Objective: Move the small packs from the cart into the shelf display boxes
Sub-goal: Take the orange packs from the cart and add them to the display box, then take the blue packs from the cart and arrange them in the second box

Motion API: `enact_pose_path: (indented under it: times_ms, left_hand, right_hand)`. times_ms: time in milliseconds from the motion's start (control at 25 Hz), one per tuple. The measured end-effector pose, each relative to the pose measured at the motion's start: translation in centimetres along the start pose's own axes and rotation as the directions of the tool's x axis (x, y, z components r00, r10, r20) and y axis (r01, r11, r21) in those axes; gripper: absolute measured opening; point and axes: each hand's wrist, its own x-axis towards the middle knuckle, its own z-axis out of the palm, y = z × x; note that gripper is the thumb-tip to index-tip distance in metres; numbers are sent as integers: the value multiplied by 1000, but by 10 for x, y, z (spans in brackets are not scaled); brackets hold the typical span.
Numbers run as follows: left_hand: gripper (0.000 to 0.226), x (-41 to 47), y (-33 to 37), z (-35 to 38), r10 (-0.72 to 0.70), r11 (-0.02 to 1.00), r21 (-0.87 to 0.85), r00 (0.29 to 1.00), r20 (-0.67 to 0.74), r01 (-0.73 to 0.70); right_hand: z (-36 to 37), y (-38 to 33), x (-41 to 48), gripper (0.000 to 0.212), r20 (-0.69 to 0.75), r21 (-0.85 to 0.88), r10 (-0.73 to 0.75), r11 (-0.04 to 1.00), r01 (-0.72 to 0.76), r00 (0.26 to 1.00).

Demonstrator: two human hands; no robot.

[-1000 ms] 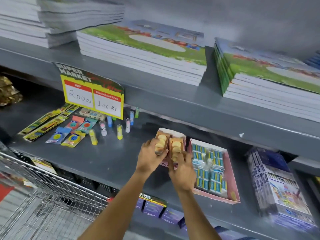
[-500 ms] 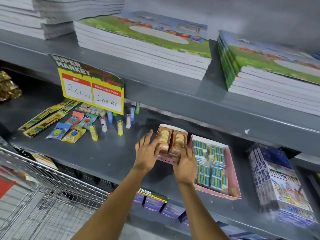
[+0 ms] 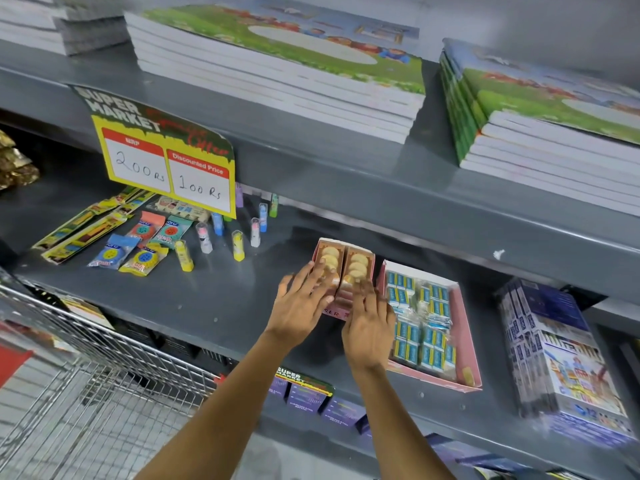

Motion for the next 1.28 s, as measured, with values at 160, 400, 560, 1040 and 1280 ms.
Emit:
enact_pose_path:
  times_ms: [160, 400, 560, 1040, 1280]
  left_hand:
    - [59, 7, -3, -1, 25, 996, -90, 999, 46, -21]
    - [67, 9, -8, -8, 97, 994, -61, 995, 37, -94]
    - [63, 4, -13, -17, 20, 999, -36, 1000, 2, -19]
    - [59, -176, -194, -63, -767, 642, -206, 616, -181, 739]
    - [48, -299, -237, -14, -961, 275, -281, 249, -125, 920]
  right_hand:
    - [4, -1, 1, 71, 35, -3, 5, 1000, -4, 999]
    - [2, -3, 2, 68, 53, 46, 20, 999, -22, 998]
    - [4, -14, 3, 53, -20, 198, 97, 976, -91, 995]
    - [37, -207, -42, 40, -98, 523, -422, 749, 407, 901]
    - [112, -290, -151, 41, 108, 602, -663, 637, 482, 741]
